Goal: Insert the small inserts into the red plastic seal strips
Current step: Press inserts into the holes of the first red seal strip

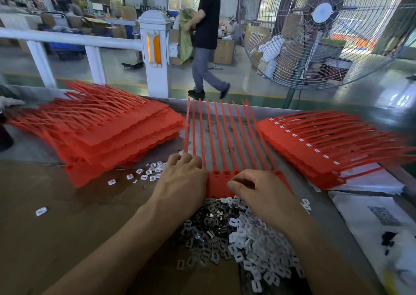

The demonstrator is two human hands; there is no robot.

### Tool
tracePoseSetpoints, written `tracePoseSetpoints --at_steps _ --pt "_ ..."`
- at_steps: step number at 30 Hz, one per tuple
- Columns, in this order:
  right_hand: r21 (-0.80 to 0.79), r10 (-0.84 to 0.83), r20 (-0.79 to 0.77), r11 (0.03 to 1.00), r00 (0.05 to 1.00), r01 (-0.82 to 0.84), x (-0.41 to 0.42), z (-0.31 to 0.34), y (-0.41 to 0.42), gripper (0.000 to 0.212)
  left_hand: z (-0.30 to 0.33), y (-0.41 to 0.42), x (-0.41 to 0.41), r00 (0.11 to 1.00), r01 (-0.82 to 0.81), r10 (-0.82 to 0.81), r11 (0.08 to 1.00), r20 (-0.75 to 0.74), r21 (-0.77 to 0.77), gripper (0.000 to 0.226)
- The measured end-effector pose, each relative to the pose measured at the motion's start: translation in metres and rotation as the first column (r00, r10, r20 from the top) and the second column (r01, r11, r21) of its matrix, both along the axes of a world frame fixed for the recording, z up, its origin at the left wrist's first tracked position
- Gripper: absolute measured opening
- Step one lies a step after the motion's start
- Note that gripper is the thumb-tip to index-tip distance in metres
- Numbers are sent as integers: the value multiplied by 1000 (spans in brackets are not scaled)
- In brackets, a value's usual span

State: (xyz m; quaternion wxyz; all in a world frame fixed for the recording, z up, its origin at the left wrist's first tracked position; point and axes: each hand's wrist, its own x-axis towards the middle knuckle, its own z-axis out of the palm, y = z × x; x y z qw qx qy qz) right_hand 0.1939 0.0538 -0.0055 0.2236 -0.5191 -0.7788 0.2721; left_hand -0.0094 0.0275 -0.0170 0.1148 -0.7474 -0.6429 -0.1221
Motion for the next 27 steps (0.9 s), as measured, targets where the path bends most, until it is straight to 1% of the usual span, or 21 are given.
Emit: tracePoseSetpoints --at_steps 2,5,7,9,11,13,16,18,22,27 --pt "-36 37 22 999 999 -36 2 3 2 14 2 0 0 1000 -2 2 1000 -3 -10 31" --pt "-127 145 147 984 978 -127 5 16 11 8 1 3 -5 999 18 -16 999 51 -32 34" --pt "-189 236 199 962 951 -199 6 26 19 5 -1 6 -11 994 34 -28 998 101 -56 38" --pt "-238 299 197 938 934 -251 9 31 24 9 -2 9 -16 986 47 -33 996 165 -78 42" --pt "-252 324 146 926 935 -282 14 31 24 11 -3 10 -19 972 66 -45 994 230 -83 43" --pt "-216 317 106 932 942 -289 20 28 22 9 -3 10 -20 965 79 -58 994 257 -72 43" --pt "-148 294 108 949 950 -277 27 25 16 7 -3 8 -18 967 71 -55 996 250 -55 42" --pt "-135 294 108 951 950 -279 29 25 15 6 -4 8 -16 970 61 -48 997 238 -48 42" --pt "-87 244 135 968 960 -234 28 24 14 9 -5 7 -15 967 53 -39 997 253 -49 41" --pt "-9 251 170 967 953 -254 21 18 14 14 -4 6 -14 964 39 -26 998 265 -43 37"
